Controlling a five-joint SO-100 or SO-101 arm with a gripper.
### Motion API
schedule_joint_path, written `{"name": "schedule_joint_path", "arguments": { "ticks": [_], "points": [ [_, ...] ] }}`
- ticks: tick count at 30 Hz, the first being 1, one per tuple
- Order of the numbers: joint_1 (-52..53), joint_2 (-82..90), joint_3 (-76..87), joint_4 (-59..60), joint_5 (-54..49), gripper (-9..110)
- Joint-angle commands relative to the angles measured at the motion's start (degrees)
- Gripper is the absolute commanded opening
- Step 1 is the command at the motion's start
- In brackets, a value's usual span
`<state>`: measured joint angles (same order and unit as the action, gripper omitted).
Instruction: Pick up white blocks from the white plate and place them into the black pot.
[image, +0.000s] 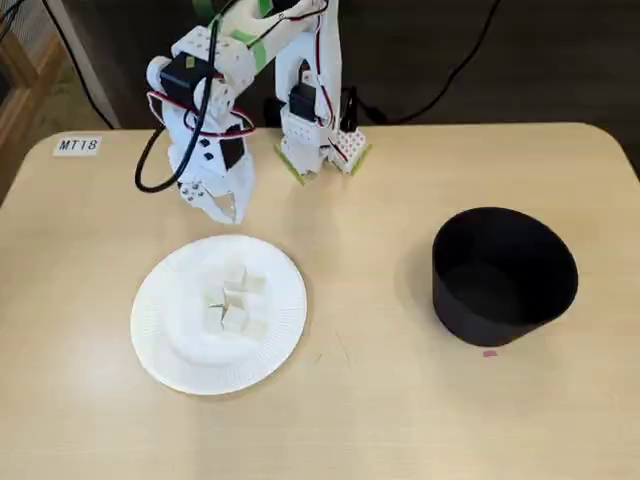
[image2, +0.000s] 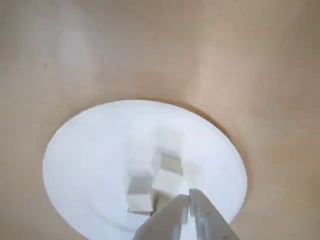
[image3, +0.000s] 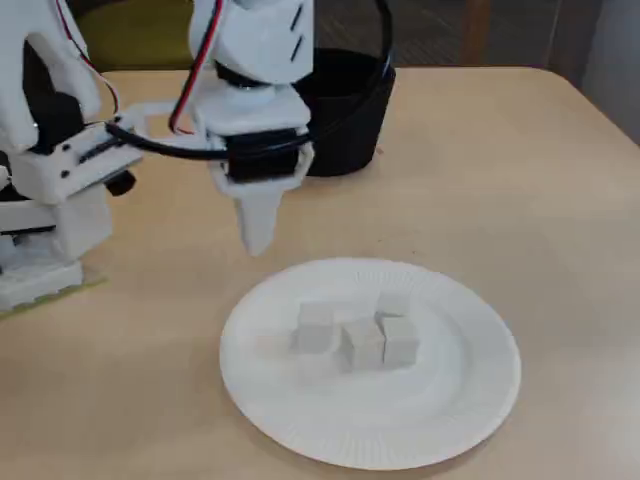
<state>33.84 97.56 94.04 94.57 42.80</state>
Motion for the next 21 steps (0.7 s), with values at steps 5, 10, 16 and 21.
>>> {"name": "schedule_joint_path", "arguments": {
  "ticks": [5,10,16,21],
  "points": [
    [-2.5,-0.2,-1.5,0.5,10.0,12],
    [-3.5,-1.7,-0.8,0.5,11.3,15],
    [-4.0,-2.9,0.3,0.5,11.3,22],
    [-4.0,-5.6,0.7,-1.1,12.0,22]
  ]
}}
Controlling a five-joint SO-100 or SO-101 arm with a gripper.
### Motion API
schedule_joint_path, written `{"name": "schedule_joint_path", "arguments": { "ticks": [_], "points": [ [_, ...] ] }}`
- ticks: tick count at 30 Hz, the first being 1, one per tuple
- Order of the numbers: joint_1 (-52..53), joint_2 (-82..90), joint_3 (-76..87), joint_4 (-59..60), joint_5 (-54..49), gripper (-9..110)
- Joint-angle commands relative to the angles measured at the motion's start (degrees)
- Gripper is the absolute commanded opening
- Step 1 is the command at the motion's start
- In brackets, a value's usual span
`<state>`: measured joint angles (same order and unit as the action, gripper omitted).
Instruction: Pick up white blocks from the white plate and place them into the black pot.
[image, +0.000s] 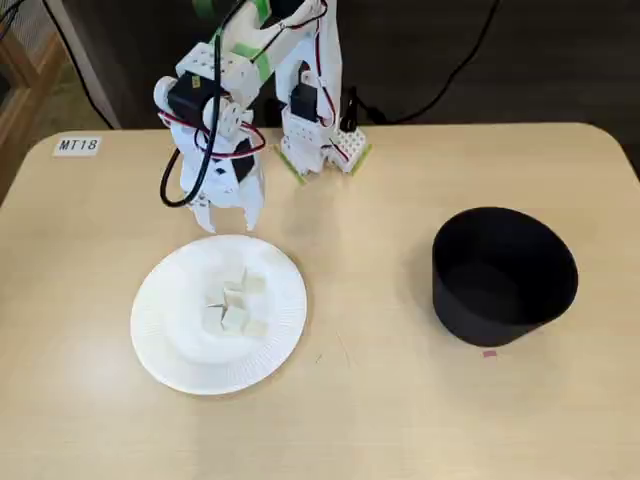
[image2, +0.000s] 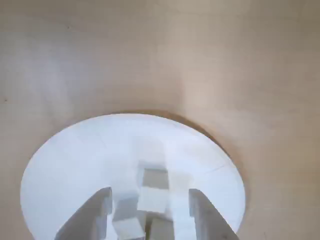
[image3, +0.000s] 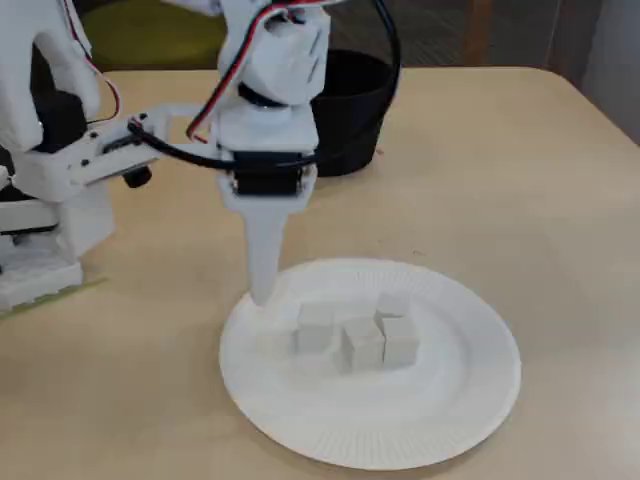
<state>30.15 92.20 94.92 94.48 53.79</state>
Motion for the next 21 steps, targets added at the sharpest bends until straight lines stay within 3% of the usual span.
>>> {"name": "schedule_joint_path", "arguments": {
  "ticks": [1,21],
  "points": [
    [-0.4,-1.0,-0.2,-1.6,1.3,21],
    [-2.4,-5.5,1.1,-11.7,7.5,18]
  ]
}}
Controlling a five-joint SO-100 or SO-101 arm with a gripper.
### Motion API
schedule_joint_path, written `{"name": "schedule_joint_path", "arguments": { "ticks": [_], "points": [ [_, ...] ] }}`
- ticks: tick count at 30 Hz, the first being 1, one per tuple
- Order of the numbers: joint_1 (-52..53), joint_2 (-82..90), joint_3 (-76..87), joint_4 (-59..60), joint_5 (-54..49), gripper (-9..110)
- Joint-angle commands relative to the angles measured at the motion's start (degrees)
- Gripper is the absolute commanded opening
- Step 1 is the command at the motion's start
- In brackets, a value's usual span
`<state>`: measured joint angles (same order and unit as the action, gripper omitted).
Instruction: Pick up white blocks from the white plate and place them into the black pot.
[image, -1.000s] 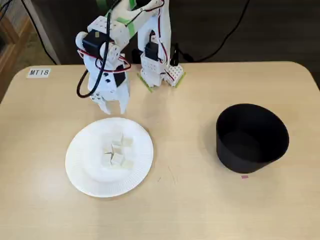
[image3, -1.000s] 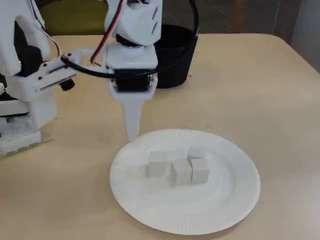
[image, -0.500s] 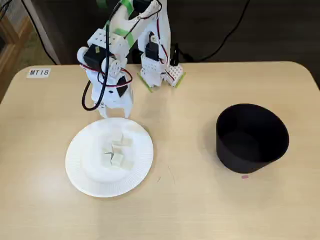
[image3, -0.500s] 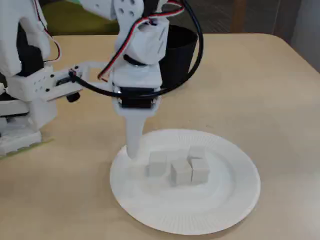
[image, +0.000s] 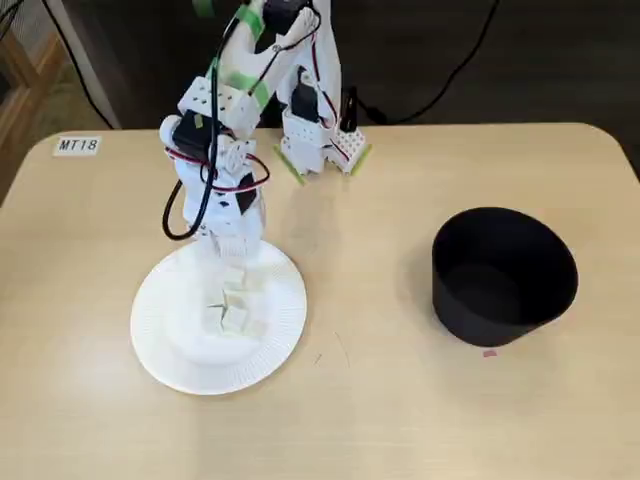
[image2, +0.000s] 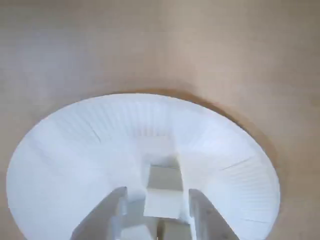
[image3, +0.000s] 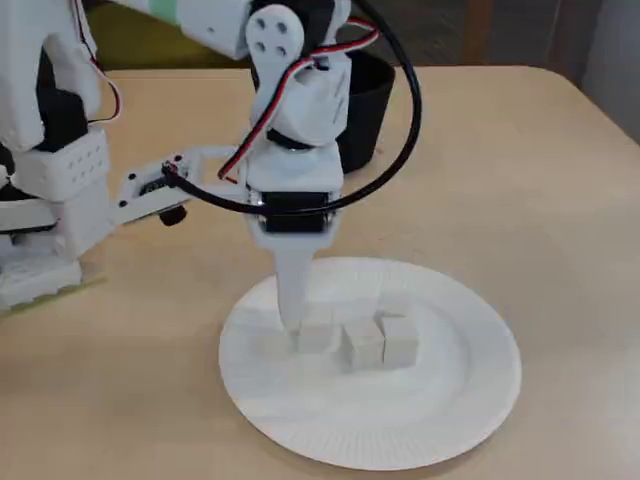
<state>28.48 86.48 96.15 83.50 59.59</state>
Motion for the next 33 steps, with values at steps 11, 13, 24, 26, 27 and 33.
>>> {"name": "schedule_joint_path", "arguments": {
  "ticks": [11,13,24,26,27,33],
  "points": [
    [-1.6,-2.8,-0.2,-2.7,7.7,19],
    [-1.8,-3.3,-0.4,-3.1,8.0,19],
    [-2.4,-5.6,-0.1,-6.7,9.0,18],
    [-2.4,-5.9,-0.1,-7.1,9.4,18],
    [-2.4,-6.2,-0.1,-7.5,9.4,17],
    [-2.0,-7.8,-0.1,-9.1,9.8,14]
  ]
}}
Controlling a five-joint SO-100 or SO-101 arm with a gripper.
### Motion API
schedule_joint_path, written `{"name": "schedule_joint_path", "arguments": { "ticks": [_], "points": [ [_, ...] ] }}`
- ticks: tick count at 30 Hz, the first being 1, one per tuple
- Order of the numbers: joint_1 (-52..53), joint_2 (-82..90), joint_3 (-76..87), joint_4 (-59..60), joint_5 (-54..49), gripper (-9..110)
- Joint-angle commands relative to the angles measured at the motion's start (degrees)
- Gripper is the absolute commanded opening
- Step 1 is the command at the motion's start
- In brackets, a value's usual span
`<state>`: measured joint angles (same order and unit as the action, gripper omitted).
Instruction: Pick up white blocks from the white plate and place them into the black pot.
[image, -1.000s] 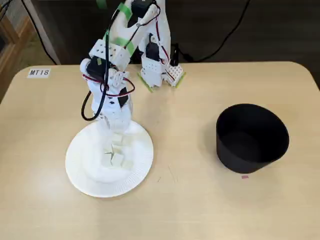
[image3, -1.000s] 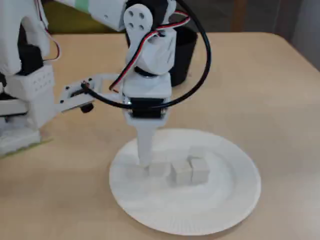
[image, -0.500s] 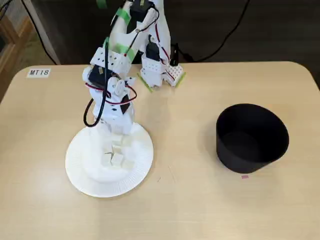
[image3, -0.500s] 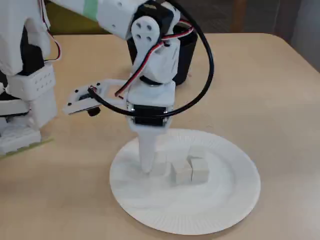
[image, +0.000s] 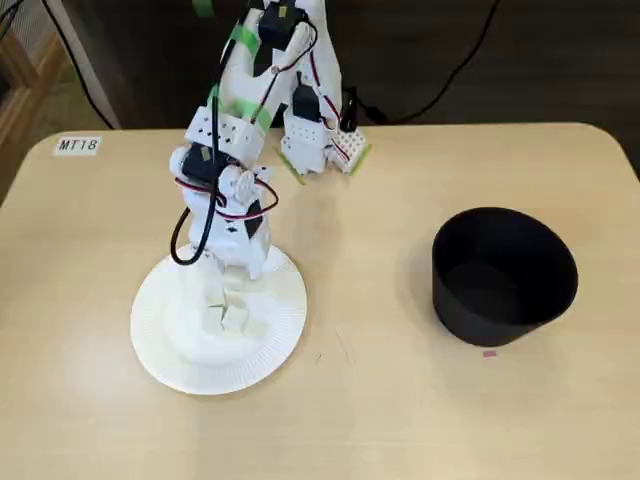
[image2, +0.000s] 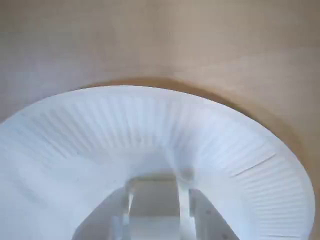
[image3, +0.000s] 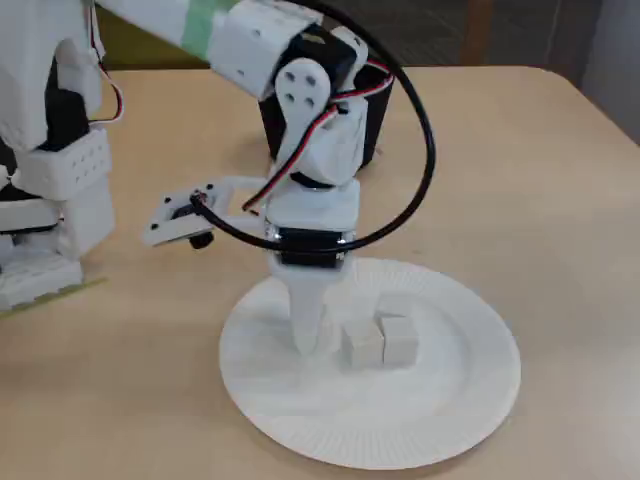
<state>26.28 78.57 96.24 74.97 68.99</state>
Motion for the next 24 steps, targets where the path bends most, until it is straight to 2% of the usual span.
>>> {"name": "schedule_joint_path", "arguments": {
  "ticks": [1,10,15,20,24],
  "points": [
    [0.3,-0.3,-0.2,-1.0,0.5,13],
    [0.9,-0.9,-0.9,-2.7,-1.2,-2],
    [1.8,1.8,-1.2,-2.3,-4.1,-2],
    [4.0,7.6,-6.4,3.6,-12.4,-2],
    [4.7,10.9,-17.2,11.0,-23.9,-2]
  ]
}}
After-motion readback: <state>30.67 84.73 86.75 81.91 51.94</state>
